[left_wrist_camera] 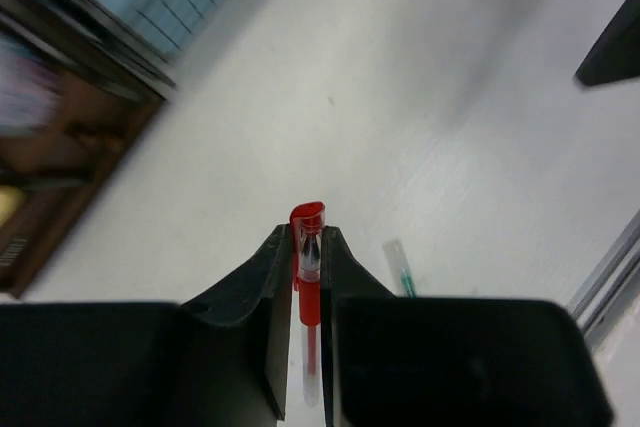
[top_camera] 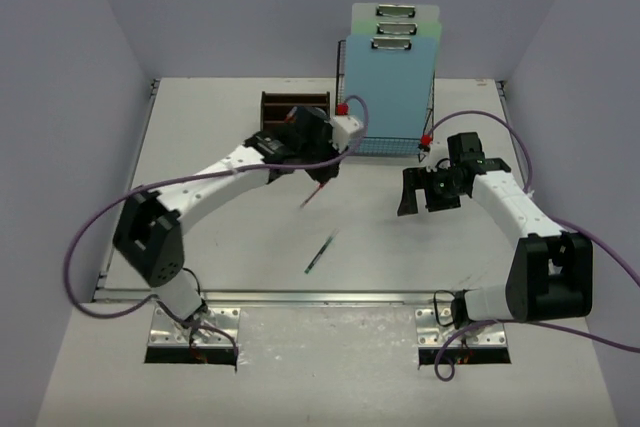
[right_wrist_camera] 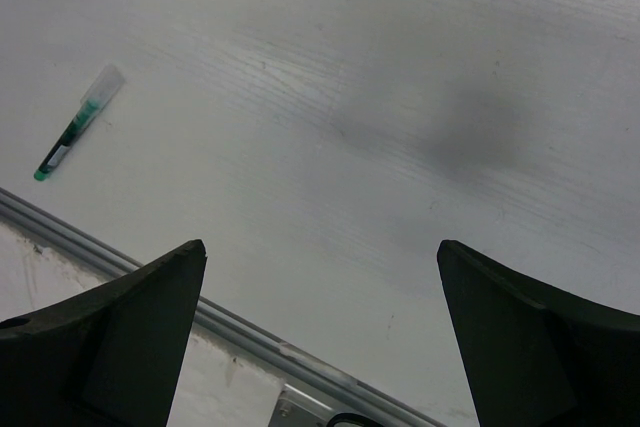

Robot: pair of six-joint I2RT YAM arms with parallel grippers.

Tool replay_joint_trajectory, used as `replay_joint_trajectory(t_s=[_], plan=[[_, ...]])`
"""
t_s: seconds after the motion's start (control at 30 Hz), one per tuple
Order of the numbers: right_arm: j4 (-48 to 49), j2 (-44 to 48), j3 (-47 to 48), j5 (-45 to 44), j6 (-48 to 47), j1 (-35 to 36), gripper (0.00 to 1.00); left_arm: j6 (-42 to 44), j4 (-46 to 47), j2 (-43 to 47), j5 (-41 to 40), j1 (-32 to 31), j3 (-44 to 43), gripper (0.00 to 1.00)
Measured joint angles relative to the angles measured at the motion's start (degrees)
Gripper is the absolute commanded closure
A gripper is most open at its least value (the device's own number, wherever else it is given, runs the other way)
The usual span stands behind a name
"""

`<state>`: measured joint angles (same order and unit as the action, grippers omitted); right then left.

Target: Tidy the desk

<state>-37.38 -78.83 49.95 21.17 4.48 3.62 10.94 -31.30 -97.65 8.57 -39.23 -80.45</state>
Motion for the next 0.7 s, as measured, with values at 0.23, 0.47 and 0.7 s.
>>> replay_joint_trajectory(t_s=[0.23, 0.47, 0.7], plan=[[-0.33, -0.74, 0.26, 0.22, 0.03, 0.00, 0.01, -2.36, 26.50, 22.92, -3.45, 12.61, 6.65, 1.00], [-0.40, -1.91, 0.85, 0.48, 0.21, 0.00, 0.01, 0.02, 40.98, 16.33, -6.12, 17.82, 8.20, 1.00], [-0.49, -1.99, 1.09, 0.46, 0.28, 0.00, 0.01, 0.77, 49.28, 6.53, -1.85, 23.94, 10.89, 1.00]])
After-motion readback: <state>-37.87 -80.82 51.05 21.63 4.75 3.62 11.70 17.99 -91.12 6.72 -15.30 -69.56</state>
